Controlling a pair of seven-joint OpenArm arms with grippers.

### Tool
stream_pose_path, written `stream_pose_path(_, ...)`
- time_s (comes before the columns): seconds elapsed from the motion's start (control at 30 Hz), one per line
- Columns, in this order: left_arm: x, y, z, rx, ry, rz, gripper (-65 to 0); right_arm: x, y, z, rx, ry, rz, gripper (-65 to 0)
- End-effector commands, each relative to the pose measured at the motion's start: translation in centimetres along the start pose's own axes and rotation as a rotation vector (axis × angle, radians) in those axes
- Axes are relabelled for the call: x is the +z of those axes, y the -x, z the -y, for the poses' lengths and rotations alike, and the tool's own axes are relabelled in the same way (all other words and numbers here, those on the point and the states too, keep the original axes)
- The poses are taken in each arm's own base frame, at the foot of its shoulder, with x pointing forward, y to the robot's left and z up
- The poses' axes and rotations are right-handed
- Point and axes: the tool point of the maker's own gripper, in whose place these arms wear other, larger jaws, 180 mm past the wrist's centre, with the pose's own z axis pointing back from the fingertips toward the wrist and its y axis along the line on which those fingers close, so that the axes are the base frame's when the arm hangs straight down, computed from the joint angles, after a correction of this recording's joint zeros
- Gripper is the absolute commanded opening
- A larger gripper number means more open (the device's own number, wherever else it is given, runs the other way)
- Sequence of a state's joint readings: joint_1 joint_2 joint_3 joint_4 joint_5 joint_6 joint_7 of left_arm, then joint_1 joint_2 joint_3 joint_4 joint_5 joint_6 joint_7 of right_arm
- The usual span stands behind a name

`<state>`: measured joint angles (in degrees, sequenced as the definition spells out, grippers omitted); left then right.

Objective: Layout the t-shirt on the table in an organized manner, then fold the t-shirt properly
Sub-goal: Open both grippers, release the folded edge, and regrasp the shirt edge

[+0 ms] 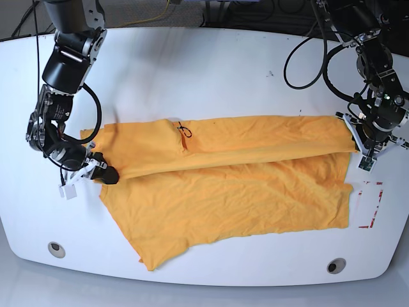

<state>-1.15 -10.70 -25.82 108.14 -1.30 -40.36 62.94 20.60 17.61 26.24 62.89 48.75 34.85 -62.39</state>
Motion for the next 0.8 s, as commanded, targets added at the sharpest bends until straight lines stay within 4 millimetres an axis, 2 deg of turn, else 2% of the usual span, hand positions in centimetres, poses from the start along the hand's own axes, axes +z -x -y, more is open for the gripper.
stream_pose_path(0.0, 0.5, -1.2, -1.1, 0.008, -0.036, 0.038, -62.3, 0.8, -2.7, 0.1, 0.021, 0.026, 0.060, -49.1)
stream_pose_path(0.03, 0.5, -1.1, -1.5, 0.014, -0.048, 0.035, -60.8, 0.8, -2.6, 0.4, 0.009, 0.041, 0.056, -40.9)
stream_pose_path(0.07, 0.6, -1.0, -1.7, 0.013, -0.053, 0.033, -59.6, 0.8, -2.6, 0.5, 0.005, 0.046, 0.054, -37.9)
stream_pose_path(0.13, 0.7, -0.9, -2.3, 0.018, -0.069, 0.028, -51.9, 0.8, -2.6, 0.7, -0.008, 0.055, 0.053, -26.7)
stream_pose_path(0.17, 0.6, -0.8, -2.3, 0.024, -0.068, 0.025, -49.2, 0.9, -2.6, 0.7, -0.006, 0.056, 0.054, -23.9)
stream_pose_path(0.2, 0.4, -0.5, -2.3, 0.033, -0.066, 0.016, -43.6, 0.9, -2.6, 0.7, -0.006, 0.057, 0.053, -19.0)
stream_pose_path(0.3, 0.1, -0.2, -2.7, 0.067, -0.078, 0.005, -28.7, 1.2, -2.9, 0.8, 0.001, 0.062, 0.057, -10.2)
stream_pose_path(0.4, 0.4, -0.1, -4.0, 0.097, -0.120, 0.000, -15.4, 1.9, -4.0, 0.5, 0.037, 0.072, 0.079, -7.4)
stream_pose_path(0.43, 0.4, -0.1, -4.2, 0.106, -0.127, 0.001, -13.4, 2.1, -4.3, 0.3, 0.051, 0.074, 0.086, -7.4)
stream_pose_path(0.6, 0.7, -0.8, -5.4, 0.157, -0.174, 0.015, -11.8, 3.1, -4.7, -0.2, 0.115, 0.094, 0.095, -7.4)
stream_pose_path(0.63, 0.7, -1.0, -5.6, 0.163, -0.181, 0.020, -11.8, 3.9, -4.9, -0.1, 0.140, 0.109, 0.097, -7.4)
stream_pose_path(0.77, 1.0, -1.4, -6.2, 0.171, -0.196, 0.055, -11.8, 4.8, -4.2, -0.1, 0.181, 0.133, 0.086, -7.4)
